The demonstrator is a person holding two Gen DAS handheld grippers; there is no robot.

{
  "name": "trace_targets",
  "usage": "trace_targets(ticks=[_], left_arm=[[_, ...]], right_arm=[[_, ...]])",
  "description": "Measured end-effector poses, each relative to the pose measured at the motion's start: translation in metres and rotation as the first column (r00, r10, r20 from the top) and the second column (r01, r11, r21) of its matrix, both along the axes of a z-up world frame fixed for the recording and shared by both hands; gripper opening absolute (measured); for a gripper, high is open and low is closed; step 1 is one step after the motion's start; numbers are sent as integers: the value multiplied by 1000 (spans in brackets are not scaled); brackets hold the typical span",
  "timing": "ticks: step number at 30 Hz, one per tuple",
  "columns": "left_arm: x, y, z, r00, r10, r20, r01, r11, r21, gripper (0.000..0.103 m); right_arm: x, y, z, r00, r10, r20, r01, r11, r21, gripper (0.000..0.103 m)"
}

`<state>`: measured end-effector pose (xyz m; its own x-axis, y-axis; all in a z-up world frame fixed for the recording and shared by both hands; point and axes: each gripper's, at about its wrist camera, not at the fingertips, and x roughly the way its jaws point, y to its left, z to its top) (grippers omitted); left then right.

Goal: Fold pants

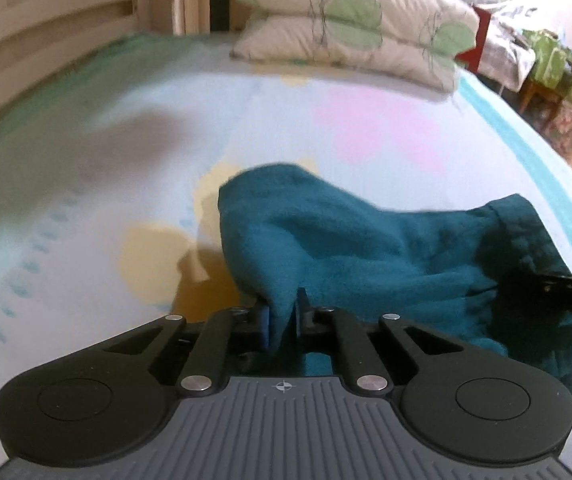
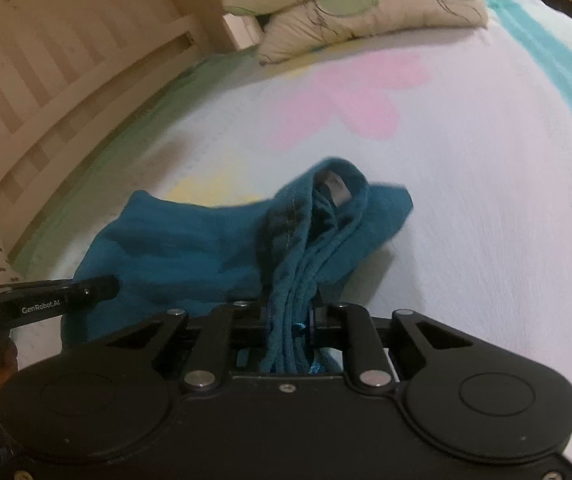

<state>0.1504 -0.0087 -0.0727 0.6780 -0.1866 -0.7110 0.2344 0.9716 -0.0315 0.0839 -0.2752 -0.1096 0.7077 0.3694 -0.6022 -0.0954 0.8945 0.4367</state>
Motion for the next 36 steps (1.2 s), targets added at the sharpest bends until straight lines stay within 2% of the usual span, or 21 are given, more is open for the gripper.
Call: trace_targets(ticks=[3,6,9,11,12,13,14,15,16,19,23,26,29,31,34,36], left_arm=[[8,10,17,999,19,46,-21,999,31,10],[19,33,33,993,83,82,-84,996,20,10],[36,59,36,988,133,78,-135,991,20,10],[48,74,25,989,150,12,-150,988,17,13],[56,81,14,986,161,-45,-161,987,10,15],[63,89,-1,977,181,-114,-181,983,8,16],[67,94,-15,965,205,-166,-204,979,21,17],[69,98,-27,955,222,-198,-218,975,45,19],[68,101,-33,953,222,-207,-216,975,54,19],[52,104,-33,954,250,-168,-238,967,87,19],[37,101,-18,949,290,-123,-275,953,125,18],[26,92,-5,952,294,-91,-285,953,98,18],[14,88,-3,957,276,-86,-271,960,65,18],[9,84,-11,954,278,-108,-273,960,62,18],[3,80,-33,942,284,-178,-278,959,58,18],[-6,81,-38,945,291,-149,-286,957,53,19]], right_arm=[[22,13,18,998,47,37,-48,999,18,24],[53,35,33,991,98,86,-100,995,21,24],[86,61,37,984,142,110,-143,990,-2,24],[109,70,23,988,138,75,-138,990,-1,26],[119,72,13,990,138,38,-138,990,-2,31],[128,75,2,991,131,-19,-132,991,-22,33],[139,79,-11,990,113,-86,-119,991,-61,40],[145,80,-22,987,87,-138,-102,989,-103,46],[148,79,-27,985,76,-157,-94,989,-115,47],[136,62,-24,991,51,-124,-58,997,-58,53],[114,51,-2,999,-3,-40,-1,995,-98,56],[98,52,15,999,-3,46,6,997,-71,57],[83,70,18,995,66,78,-59,994,-87,55],[78,86,12,992,109,62,-100,986,-135,54],[71,101,-11,991,135,-20,-136,972,-193,49],[70,104,-28,988,128,-89,-145,963,-226,48]])
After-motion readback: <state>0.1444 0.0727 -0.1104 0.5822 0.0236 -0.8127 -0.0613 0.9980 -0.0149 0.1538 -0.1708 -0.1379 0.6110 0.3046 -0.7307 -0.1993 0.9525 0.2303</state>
